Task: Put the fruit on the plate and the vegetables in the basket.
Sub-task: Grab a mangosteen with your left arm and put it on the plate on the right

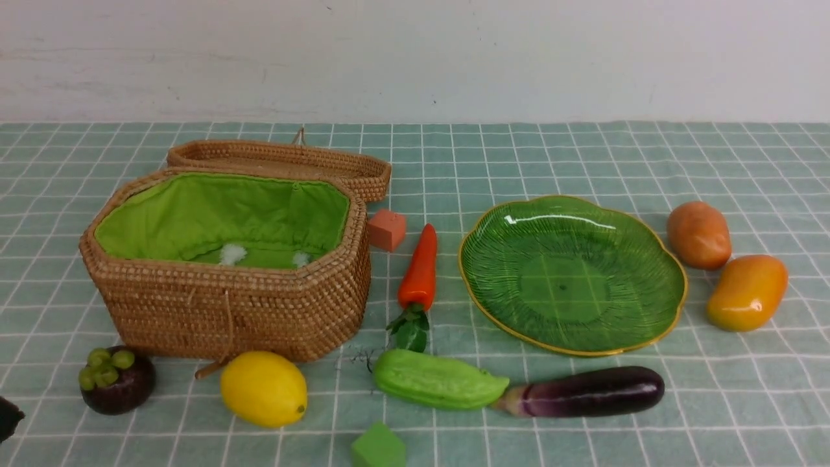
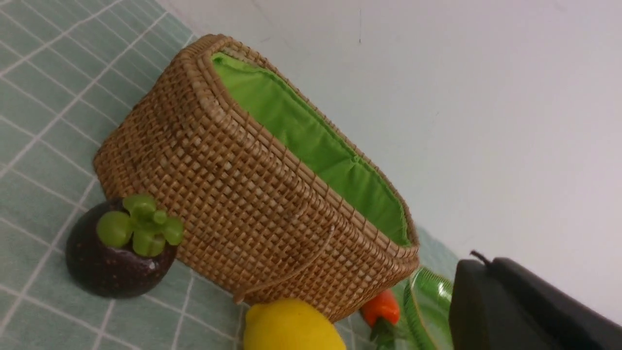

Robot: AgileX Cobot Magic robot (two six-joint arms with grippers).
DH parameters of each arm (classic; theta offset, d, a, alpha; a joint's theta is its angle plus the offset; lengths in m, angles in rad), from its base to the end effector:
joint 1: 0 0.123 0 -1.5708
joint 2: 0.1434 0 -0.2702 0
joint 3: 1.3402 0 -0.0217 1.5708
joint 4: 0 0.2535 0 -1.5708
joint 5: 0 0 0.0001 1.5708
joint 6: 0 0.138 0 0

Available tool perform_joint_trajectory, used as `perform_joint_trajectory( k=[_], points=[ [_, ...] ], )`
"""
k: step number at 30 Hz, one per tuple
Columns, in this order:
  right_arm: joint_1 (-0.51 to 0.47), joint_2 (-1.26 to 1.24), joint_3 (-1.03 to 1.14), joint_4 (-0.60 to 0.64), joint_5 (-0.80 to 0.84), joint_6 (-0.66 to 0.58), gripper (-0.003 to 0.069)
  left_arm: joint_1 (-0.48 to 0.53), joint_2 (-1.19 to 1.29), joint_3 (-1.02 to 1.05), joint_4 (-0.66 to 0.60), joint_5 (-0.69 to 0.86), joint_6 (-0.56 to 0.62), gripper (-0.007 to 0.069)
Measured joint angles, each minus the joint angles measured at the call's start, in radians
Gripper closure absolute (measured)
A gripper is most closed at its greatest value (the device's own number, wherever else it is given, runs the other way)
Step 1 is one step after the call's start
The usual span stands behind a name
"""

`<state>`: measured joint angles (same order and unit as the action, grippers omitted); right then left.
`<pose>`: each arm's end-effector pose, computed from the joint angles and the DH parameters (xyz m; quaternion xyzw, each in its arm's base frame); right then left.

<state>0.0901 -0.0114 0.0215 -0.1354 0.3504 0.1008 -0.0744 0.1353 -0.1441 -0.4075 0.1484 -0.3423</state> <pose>0.1161 0.0041 0.1628 -0.0323 0.7952 0.0008 0.6055 0.1272 -0.0176 0.2376 -0.2183 0.6874 -0.2954 0.6265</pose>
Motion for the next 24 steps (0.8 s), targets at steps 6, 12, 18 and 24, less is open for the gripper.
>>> perform_joint_trajectory(
  k=[6,12,18,24],
  points=[
    [0.0,0.0,0.005,-0.002,-0.204,0.103,0.0418,0.0,0.15,-0.198,0.007,0.266,0.205,0.0638],
    [0.0,0.0,0.005,0.052,-0.35,0.335,0.0428,0.0,0.305,-0.33,0.015,0.524,0.303,0.0638],
    [0.006,0.034,-0.072,0.066,-0.263,0.615,0.0508,0.0,0.418,-0.383,0.06,0.57,0.317,0.0638],
    [0.167,0.285,-0.47,0.036,0.15,0.484,0.0636,0.0,0.544,-0.459,0.103,0.61,0.317,0.0638]
  ],
)
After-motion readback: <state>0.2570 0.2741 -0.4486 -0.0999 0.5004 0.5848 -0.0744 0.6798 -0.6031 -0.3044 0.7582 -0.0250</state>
